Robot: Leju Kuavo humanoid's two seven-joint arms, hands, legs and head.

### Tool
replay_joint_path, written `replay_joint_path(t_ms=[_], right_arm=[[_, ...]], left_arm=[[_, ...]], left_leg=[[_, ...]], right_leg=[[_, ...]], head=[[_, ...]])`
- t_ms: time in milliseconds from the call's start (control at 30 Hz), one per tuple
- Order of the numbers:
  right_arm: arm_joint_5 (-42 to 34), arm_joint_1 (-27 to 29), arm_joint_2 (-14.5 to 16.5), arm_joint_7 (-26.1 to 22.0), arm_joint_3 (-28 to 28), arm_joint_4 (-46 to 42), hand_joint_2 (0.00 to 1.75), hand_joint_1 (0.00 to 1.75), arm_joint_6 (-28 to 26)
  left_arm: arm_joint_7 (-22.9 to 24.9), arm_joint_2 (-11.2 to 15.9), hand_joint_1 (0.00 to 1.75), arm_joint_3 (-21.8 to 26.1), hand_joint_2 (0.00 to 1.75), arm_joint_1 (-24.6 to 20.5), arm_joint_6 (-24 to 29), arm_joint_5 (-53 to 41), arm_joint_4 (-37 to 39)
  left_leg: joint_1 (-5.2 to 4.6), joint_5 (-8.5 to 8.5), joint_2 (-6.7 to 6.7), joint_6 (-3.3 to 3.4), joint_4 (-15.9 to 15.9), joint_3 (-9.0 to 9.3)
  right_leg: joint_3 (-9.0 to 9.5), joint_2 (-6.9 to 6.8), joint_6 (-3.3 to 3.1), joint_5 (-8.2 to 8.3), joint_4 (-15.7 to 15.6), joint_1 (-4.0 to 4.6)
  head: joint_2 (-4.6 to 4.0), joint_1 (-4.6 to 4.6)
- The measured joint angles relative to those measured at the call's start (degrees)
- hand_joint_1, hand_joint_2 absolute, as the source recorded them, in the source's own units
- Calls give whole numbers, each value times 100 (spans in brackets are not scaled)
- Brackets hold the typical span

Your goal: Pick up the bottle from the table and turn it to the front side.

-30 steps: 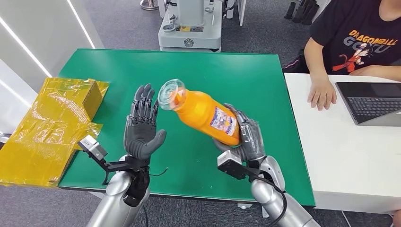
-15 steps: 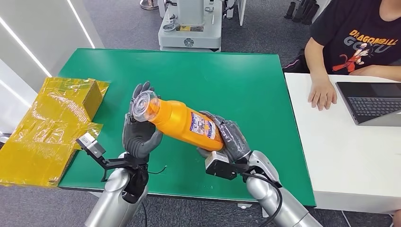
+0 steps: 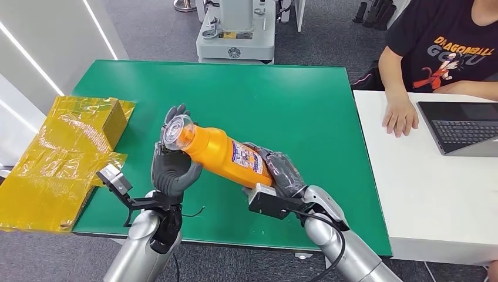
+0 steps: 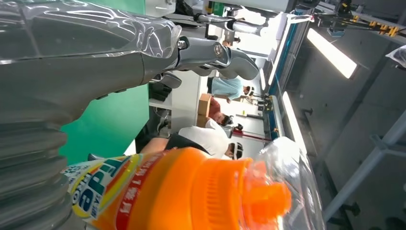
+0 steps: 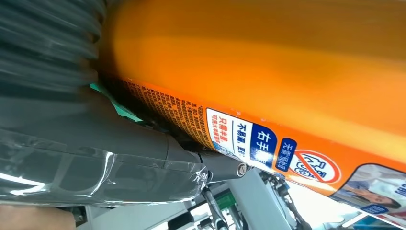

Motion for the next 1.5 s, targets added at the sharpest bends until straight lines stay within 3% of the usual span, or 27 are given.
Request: replay_joint_path(t_ms=[467, 733, 1500], right_arm=[[392, 102, 120, 324, -98, 209, 175, 175, -319], [408, 102, 214, 492, -283, 301, 175, 175, -999], [45, -39, 310, 159, -227, 716, 175, 175, -907]], left_arm=[[36, -61, 0, 70, 175, -12, 22, -285, 2], [70, -63, 0, 75, 175, -10, 120, -326, 2], [31, -56, 0, 75, 175, -193, 233, -144, 245]], left_leg=[[0, 0, 0, 0, 0, 0], [0, 0, 0, 0, 0, -1], [0, 0, 0, 0, 0, -1]], right_leg=[[-1, 1, 0, 0, 0, 0], [0, 0, 0, 0, 0, 0], [-1, 0, 0, 0, 0, 0]], head=[[0, -1], [0, 0], [0, 0]])
